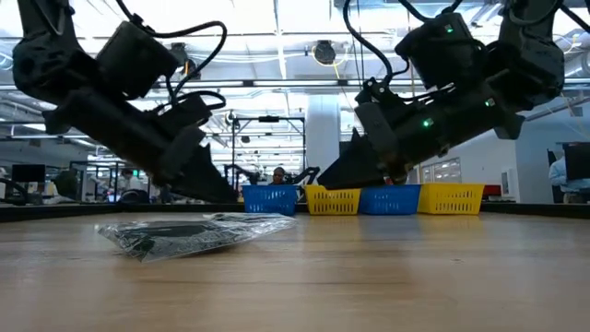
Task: Pick & Place Travel size toiletries
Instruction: Put the black hairbrush into the left blue bin
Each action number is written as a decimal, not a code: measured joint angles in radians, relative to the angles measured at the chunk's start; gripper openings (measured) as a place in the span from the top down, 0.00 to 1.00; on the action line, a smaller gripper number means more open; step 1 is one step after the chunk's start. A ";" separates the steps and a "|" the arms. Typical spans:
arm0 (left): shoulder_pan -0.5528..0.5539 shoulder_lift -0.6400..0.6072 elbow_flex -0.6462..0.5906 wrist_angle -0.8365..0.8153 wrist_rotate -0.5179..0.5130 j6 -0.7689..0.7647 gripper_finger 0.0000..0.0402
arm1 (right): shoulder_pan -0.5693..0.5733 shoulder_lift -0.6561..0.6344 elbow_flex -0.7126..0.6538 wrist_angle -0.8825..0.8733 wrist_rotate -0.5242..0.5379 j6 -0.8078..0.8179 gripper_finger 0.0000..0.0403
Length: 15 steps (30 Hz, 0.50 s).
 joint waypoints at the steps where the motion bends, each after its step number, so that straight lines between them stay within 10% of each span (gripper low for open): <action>1: 0.013 0.000 0.002 -0.001 0.004 -0.018 0.30 | -0.001 0.000 0.000 0.004 0.000 0.002 0.64; 8: 0.118 0.000 0.002 -0.031 0.247 -0.078 0.32 | -0.006 0.000 0.001 0.033 0.003 -0.010 0.51; 15: 0.152 0.000 0.003 -0.072 0.309 -0.092 0.60 | -0.005 0.000 0.001 0.032 0.003 -0.012 0.50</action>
